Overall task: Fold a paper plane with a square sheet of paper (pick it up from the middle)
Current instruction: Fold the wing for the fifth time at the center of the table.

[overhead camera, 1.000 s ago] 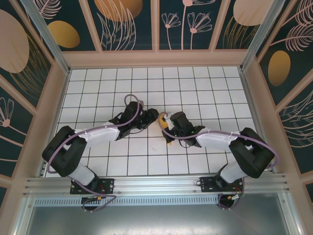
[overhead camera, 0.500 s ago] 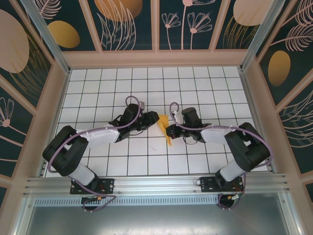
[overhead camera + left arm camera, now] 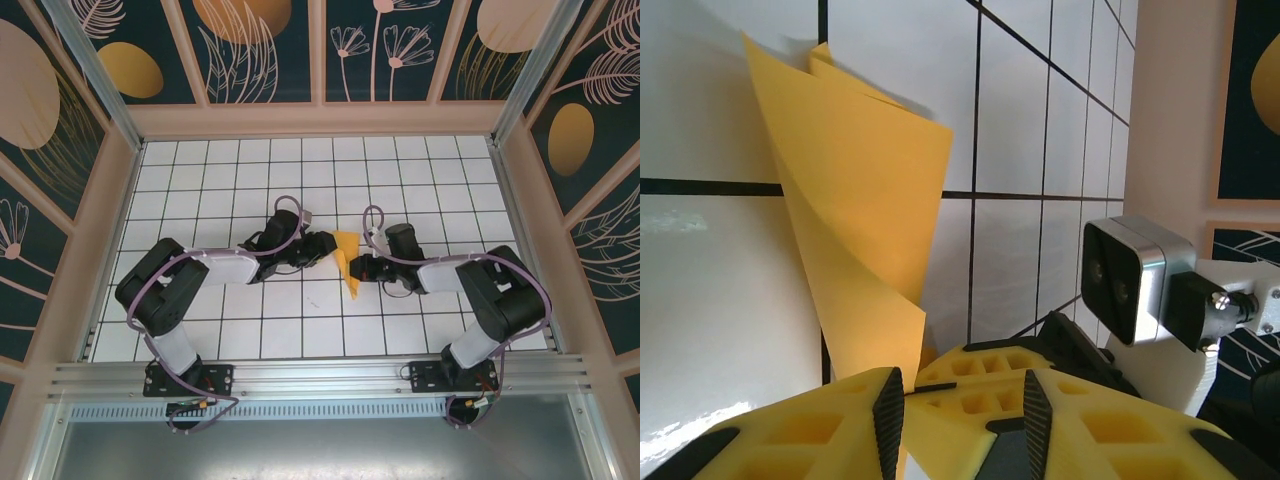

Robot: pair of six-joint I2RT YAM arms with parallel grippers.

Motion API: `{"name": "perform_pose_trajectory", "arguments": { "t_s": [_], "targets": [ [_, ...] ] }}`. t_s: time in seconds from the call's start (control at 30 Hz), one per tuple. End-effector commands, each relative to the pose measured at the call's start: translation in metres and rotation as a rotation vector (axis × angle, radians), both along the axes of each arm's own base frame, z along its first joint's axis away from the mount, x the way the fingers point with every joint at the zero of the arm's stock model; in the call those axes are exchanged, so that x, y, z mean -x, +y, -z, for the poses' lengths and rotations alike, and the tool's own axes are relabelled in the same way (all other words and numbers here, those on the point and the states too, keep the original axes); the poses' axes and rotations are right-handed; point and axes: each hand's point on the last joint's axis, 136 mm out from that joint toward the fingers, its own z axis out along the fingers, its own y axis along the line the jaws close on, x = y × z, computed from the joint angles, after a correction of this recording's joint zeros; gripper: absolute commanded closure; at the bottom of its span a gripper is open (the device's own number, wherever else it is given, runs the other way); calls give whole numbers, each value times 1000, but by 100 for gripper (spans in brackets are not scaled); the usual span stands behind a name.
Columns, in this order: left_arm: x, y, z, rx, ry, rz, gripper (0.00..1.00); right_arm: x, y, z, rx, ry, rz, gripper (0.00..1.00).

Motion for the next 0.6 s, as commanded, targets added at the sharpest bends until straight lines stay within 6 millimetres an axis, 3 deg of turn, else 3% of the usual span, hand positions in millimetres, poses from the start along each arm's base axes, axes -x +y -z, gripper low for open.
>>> {"name": "perform_pose_trajectory", "arguments": {
  "t_s": [0.0, 0.2, 0.57],
  "targets": [
    [-6, -5, -12, 21, -49, 14, 60, -4, 4, -27, -58, -78, -11, 95],
    [-8, 1, -17, 22, -65, -18, 55, -1, 2, -45, -54, -130, -13, 94],
    [-6, -19, -20, 82, -51, 60, 55, 7, -14, -28, -47, -91, 86, 93]
  ]
}}
